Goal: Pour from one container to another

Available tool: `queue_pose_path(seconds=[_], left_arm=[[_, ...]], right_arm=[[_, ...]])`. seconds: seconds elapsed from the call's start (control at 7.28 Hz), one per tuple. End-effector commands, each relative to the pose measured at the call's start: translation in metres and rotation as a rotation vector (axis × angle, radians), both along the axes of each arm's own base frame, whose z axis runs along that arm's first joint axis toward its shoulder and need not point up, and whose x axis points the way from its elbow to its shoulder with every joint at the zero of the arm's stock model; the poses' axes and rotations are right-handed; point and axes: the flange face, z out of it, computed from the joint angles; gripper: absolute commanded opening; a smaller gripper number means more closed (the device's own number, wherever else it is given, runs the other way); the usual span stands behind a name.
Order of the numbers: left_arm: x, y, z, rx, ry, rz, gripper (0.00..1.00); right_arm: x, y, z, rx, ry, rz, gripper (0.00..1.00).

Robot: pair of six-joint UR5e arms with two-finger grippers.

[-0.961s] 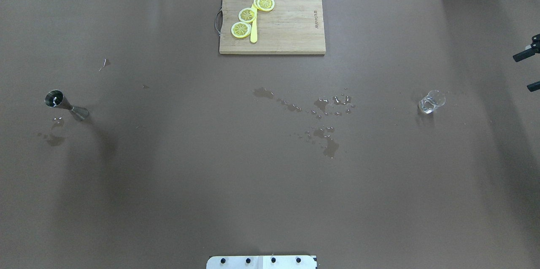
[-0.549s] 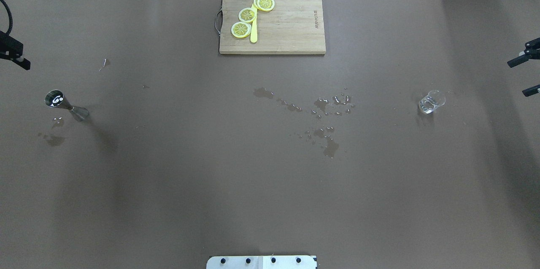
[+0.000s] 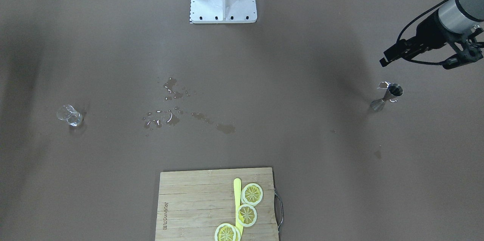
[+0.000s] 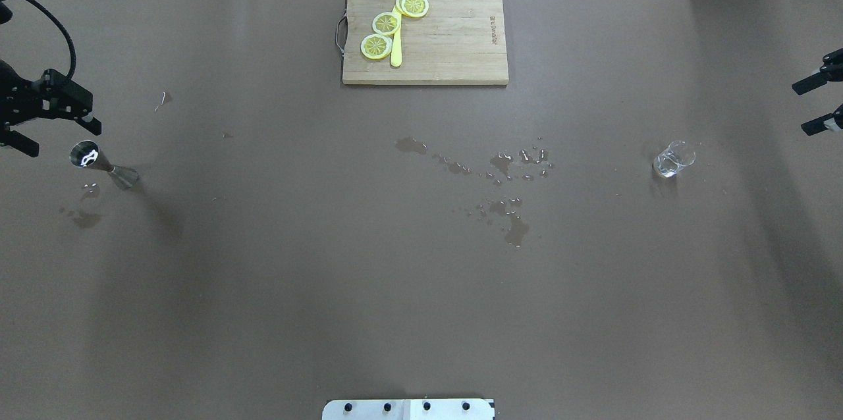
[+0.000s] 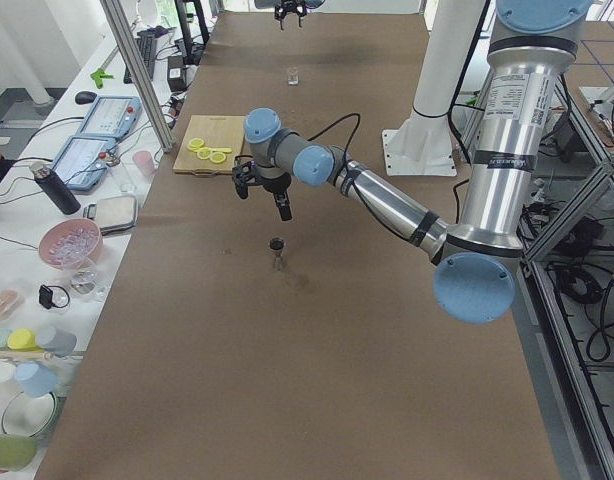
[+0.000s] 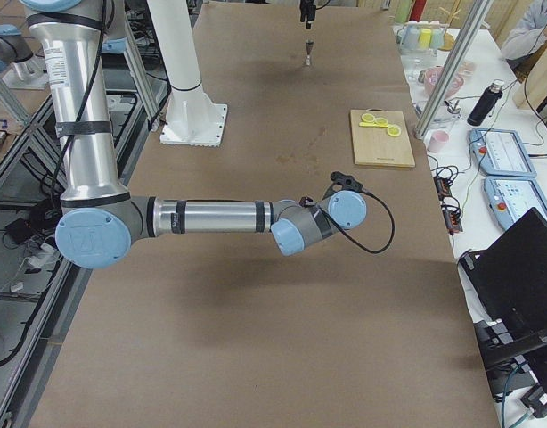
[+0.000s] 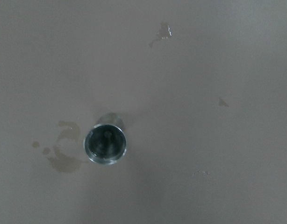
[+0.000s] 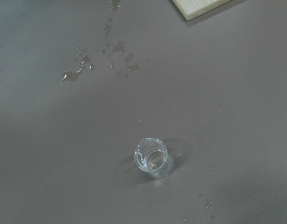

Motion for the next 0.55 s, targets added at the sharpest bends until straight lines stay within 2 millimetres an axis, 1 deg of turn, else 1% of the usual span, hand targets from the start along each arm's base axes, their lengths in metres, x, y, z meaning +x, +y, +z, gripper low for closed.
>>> queue_pose_path(seconds=[0.0,0.14,0.27,0.41], left_arm=[[-0.008,0.035,-0.013,0.040,-0.004,0.002,0.99],[-0.007,0.063,-0.018,0.095,-0.054,0.004,0.99],[0.001,0.089,-0.024,0.149,-0.096,0.026,0.99],[0.004,0.107,-0.027,0.183,-0.127,0.038,0.99]], right_arm=[[-0.006,0.013,-0.005,-0.056,0.088,0.070,1.00],[-0.006,0.024,-0.005,-0.026,0.121,0.087,1.00],[-0.008,0.045,0.006,0.029,0.127,0.088,1.00],[-0.011,0.059,0.010,0.092,0.109,0.080,1.00]])
